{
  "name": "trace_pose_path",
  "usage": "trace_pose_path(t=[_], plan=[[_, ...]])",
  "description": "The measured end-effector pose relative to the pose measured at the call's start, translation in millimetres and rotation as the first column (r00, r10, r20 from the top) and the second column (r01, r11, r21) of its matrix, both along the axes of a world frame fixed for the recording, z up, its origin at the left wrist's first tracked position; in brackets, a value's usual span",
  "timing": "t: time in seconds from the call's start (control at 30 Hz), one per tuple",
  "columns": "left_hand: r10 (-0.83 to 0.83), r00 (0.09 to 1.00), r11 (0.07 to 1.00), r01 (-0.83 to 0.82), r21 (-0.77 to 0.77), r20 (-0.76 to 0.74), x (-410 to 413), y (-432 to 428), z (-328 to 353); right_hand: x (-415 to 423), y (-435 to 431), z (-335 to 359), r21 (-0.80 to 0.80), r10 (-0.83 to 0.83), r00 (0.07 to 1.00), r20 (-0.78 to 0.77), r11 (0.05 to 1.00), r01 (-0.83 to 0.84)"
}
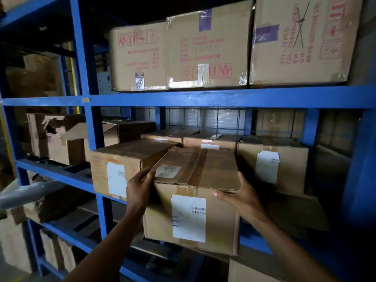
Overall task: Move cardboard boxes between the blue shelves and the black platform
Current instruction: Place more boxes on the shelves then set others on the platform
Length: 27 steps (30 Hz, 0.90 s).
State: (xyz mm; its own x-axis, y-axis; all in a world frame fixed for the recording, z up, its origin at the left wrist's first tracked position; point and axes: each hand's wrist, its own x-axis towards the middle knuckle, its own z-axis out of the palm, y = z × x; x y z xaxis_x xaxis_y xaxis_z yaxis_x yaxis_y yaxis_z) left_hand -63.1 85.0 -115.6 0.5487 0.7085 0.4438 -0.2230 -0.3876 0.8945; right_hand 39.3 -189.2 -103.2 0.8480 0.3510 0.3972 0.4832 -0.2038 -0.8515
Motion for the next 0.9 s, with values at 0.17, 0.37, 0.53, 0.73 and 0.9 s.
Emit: trace_pose_path(t=[0.17,0.37,0.53,0.73,0.9], plan=[[-0.065,0.998,0.998,0.065,0.027,0.018,20,24,-2,6,21,6,-0.007,-0.070,0.998,0.009,0.998,0.070],[-0.176,0.984,0.974,0.174,0.148,-0.005,18,43,-12,-2,29,-2,-0.080,-0.251,0.964,0.089,0.963,0.258],[-0.196,0.977,0.934,0.211,0.288,-0.079,15,53,-29,-6,29,-11,-0.278,-0.328,0.850,0.413,0.844,0.460],[0.107,0.987,0.470,0.058,0.880,-0.123,21,61,-75,-12,45,-42,-0.483,-0.083,0.632,0.770,0.571,0.663],[0.235,0.956,0.254,0.113,0.961,-0.174,32,80,-109,10,54,-94,-0.620,0.163,0.626,0.763,0.459,0.636]])
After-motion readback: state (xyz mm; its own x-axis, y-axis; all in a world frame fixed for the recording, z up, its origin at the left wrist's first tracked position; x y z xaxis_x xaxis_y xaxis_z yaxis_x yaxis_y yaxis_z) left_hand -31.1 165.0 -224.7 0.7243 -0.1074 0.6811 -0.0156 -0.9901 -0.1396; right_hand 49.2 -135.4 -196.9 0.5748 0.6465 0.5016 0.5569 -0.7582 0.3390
